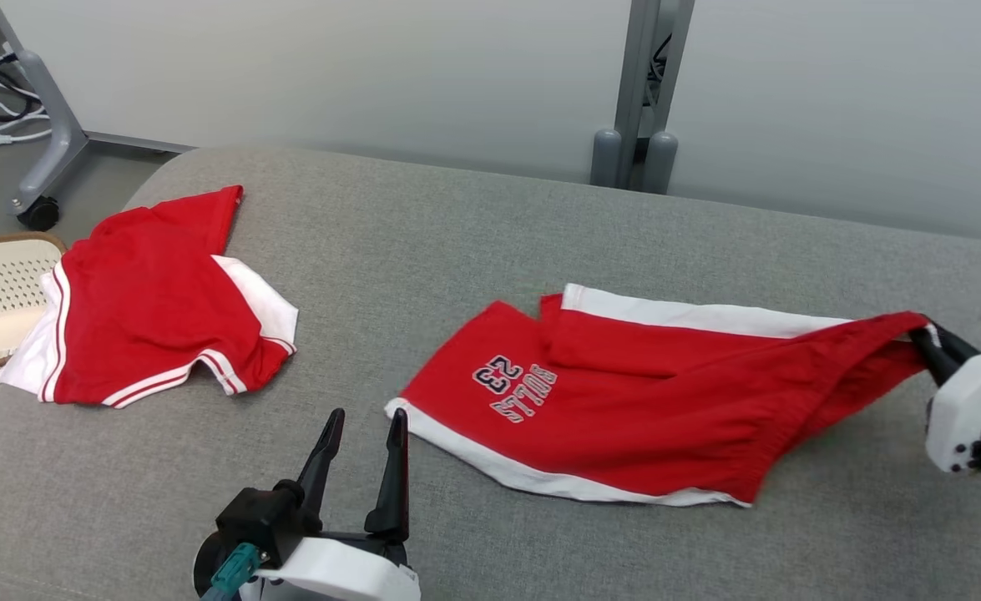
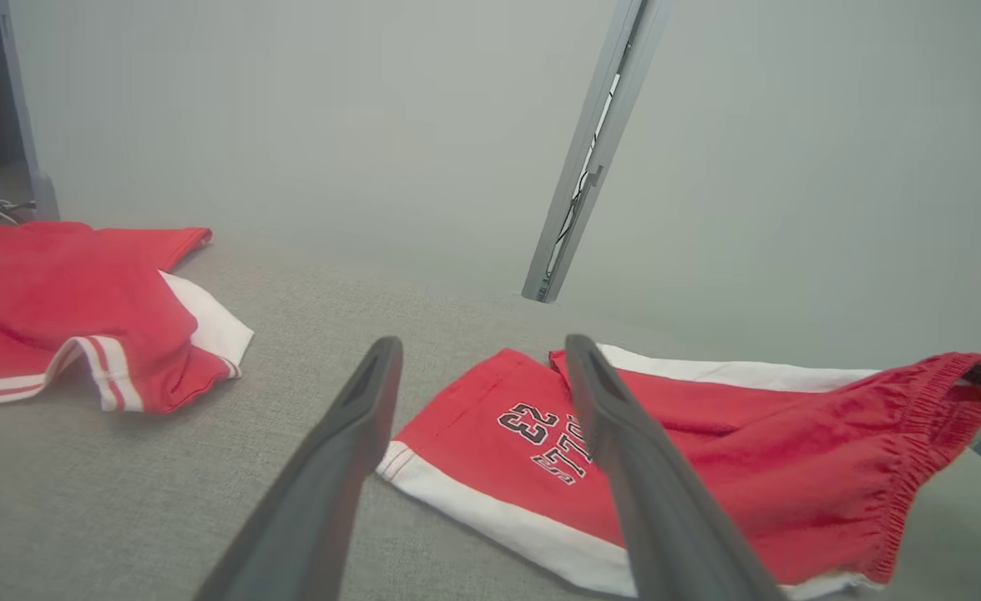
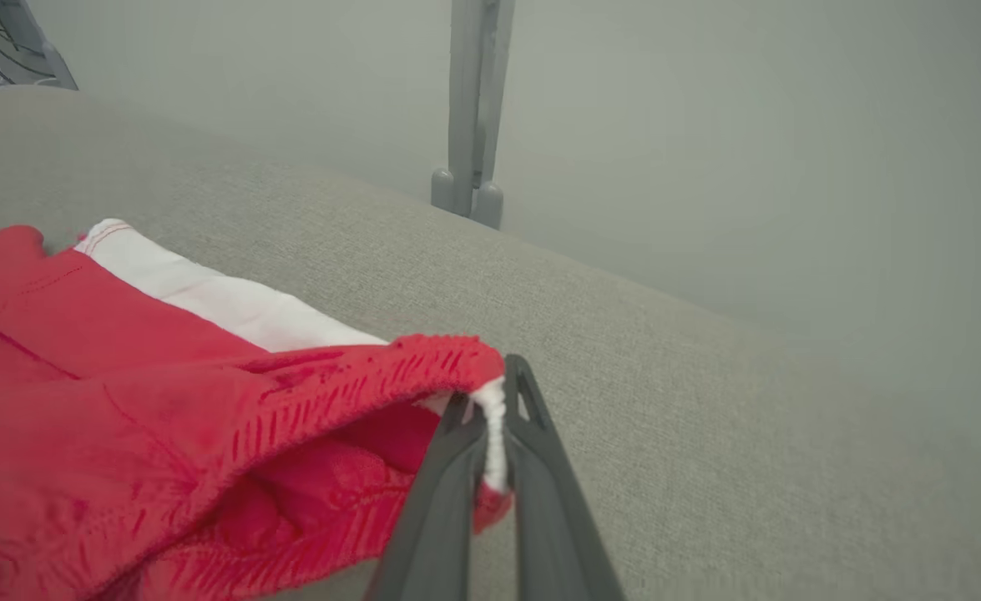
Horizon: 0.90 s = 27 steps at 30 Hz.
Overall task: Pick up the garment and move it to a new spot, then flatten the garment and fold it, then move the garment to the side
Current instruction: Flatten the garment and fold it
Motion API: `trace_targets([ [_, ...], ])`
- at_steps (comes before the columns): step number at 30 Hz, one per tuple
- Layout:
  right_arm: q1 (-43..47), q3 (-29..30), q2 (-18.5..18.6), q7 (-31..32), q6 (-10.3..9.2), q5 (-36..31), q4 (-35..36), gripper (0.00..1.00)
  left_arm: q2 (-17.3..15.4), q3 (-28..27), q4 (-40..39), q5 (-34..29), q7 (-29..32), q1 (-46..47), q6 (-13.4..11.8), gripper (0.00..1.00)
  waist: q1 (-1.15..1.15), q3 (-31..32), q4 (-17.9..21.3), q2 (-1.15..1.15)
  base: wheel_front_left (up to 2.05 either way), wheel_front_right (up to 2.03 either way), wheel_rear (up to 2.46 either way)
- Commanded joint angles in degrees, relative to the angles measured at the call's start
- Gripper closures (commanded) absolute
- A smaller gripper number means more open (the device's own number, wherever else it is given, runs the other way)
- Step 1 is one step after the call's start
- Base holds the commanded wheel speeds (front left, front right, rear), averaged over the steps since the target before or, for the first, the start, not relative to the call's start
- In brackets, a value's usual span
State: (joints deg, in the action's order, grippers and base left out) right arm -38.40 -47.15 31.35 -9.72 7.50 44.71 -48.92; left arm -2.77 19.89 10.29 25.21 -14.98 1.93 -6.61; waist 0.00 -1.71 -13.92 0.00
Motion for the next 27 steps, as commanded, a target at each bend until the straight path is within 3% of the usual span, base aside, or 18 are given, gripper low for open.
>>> trace_targets([
  [1, -1.1, -0.5, 1.9, -0.8, -0.01, 1.2, -2.9, 1.00, -0.2, 0.4, 0.4, -0.5, -0.2, 1.4, -0.1, 0.00, 0.00, -0.8, 0.7, 0.00, 0.00, 0.00, 0.00],
  [11, -6.3, 1.6, 6.1, -4.0, -0.01, 4.8, -18.1, 1.00, -0.2, 1.7, 0.5, -1.0, -0.2, 2.3, -0.6, 0.00, 0.00, -2.8, 1.1, 0.00, 0.00, 0.00, 0.00],
  [12, -6.6, 1.8, 6.1, -4.1, -0.01, 5.2, -18.9, 0.14, -0.2, 1.7, 0.6, -1.0, -0.2, 2.5, -0.6, 0.00, 0.00, -2.9, 1.1, 0.00, 0.00, 0.00, 0.00],
  [13, -6.8, 2.0, 5.8, -3.8, -0.01, 5.9, -19.7, 0.00, -0.2, 1.7, 0.6, -1.1, -0.2, 2.6, -0.6, 0.00, 0.00, -3.1, 1.0, 0.00, 0.00, 0.00, 0.00],
  [21, -6.1, -2.9, 4.9, 4.9, -0.01, 5.4, -20.7, 0.00, -0.2, 1.4, 1.1, -0.2, -0.2, 2.0, -0.8, 0.00, 0.00, -1.5, 2.5, 0.00, 0.00, 0.00, 0.00],
  [27, -8.4, -2.2, 4.6, 0.4, -0.01, 7.3, -18.0, 0.00, -0.2, 0.5, 1.0, 0.1, -0.2, 1.7, -0.3, 0.00, 0.00, 1.1, 3.7, 0.00, 0.00, 0.00, 0.00],
])
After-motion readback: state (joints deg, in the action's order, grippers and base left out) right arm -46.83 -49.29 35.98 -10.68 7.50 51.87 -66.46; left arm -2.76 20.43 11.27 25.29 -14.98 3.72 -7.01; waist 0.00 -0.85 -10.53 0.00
